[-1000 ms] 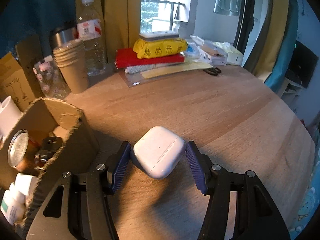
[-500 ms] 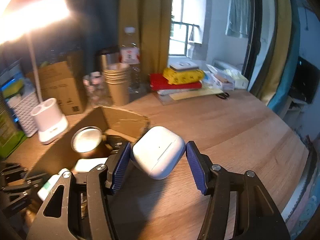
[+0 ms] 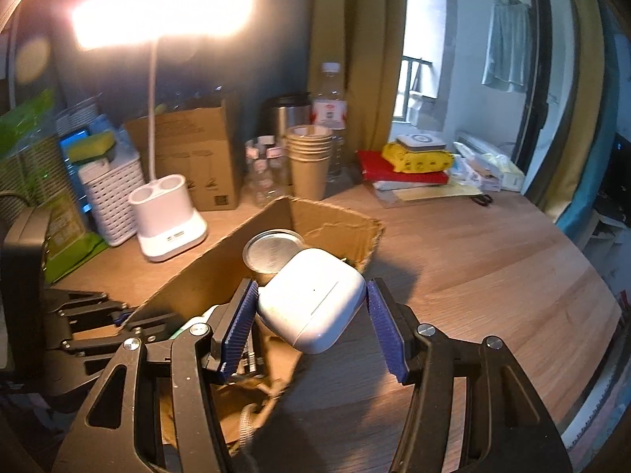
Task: Organize rigid objects
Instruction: 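Lift the earbud case with the right gripper and carry it over the box, then lower the earbud case into the box and open the right gripper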
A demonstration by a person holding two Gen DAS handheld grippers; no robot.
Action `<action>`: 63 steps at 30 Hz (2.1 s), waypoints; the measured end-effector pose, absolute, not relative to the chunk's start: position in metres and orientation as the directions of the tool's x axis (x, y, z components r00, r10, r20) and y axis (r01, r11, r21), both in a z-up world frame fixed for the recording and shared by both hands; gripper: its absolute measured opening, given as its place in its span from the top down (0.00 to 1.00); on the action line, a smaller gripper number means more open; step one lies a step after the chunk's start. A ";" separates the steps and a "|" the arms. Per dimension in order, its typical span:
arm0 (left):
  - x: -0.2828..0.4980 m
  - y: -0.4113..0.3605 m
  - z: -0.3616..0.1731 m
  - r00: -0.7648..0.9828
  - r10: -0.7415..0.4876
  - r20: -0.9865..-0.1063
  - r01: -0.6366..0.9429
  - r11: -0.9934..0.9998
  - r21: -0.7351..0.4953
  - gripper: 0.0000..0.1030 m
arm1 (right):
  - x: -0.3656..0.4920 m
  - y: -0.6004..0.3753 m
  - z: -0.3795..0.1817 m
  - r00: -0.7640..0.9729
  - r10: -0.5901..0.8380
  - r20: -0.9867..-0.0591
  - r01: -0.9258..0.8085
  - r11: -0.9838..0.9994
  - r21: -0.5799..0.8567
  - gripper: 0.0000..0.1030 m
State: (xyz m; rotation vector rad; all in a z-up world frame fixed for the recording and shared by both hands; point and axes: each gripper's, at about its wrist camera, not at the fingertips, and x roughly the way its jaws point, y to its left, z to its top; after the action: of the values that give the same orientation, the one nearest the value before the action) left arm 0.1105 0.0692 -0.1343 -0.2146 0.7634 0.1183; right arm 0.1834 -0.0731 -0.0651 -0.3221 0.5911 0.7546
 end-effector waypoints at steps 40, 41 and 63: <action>0.111 0.070 -0.133 0.717 0.031 -0.697 -0.186 0.971 -0.149 0.89 | 0.177 -0.045 -0.104 0.474 0.515 -0.714 -0.779 0.623 -0.068 0.41; 0.111 0.070 -0.133 0.717 0.030 -0.696 -0.186 0.971 -0.149 0.89 | 0.176 -0.045 -0.104 0.474 0.515 -0.714 -0.779 0.623 -0.068 0.41; 0.110 0.070 -0.132 0.718 0.032 -0.695 -0.185 0.972 -0.147 0.89 | 0.170 -0.068 -0.081 0.539 0.517 -0.665 -0.729 0.682 -0.061 0.40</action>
State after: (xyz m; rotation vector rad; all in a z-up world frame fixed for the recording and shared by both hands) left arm 0.1104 0.0696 -0.1325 -0.2124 0.7612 0.1214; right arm 0.1702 -0.0683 -0.0810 -0.3524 0.6621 0.7591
